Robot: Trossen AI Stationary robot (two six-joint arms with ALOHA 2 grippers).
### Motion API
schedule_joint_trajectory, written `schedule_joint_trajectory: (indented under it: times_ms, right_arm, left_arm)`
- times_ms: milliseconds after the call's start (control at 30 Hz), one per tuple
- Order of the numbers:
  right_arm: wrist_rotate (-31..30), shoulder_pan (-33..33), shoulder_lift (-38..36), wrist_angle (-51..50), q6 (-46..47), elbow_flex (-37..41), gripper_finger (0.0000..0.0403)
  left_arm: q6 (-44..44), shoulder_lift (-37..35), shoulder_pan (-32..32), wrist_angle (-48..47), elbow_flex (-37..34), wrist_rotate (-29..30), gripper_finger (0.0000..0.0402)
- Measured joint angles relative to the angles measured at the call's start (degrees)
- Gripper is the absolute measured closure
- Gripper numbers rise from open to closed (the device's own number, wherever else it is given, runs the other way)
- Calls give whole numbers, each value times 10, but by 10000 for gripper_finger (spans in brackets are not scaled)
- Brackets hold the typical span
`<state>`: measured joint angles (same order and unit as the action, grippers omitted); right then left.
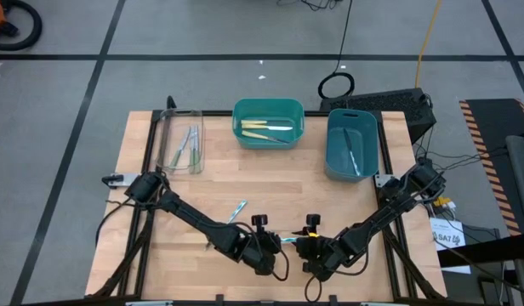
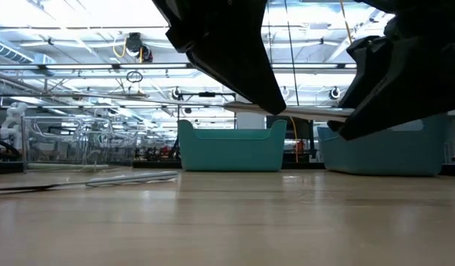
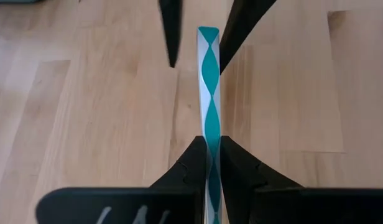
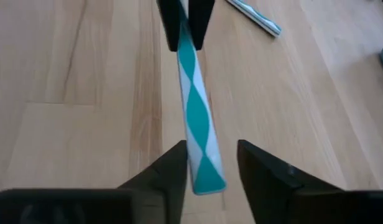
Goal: Sort silverware by color (type)
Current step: Put the right blue knife into the blue bin
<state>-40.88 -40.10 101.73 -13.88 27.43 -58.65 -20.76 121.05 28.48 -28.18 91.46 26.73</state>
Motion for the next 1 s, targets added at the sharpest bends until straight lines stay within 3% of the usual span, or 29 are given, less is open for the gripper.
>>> schedule_joint_trajectory:
  times_ms: [200,367,600,700,1000]
  right_arm:
    - [11,-1,0,4,-8,0,351]
    - [10,-1,0,3,-2,0,351]
    - [1,0,0,-4,37,0,351]
    - [3,0,0,-48,67,-11,351]
    - [3,0,0,-258,168,-99,351]
  left_arm:
    - [0,0,-1,1,0,-3,375]
    - [-7,1,-1,14,0,9,352]
    - [-14,1,2,18,0,114,230]
    - [-9,-6,6,8,0,152,196]
    - [60,-22,12,2,0,181,184]
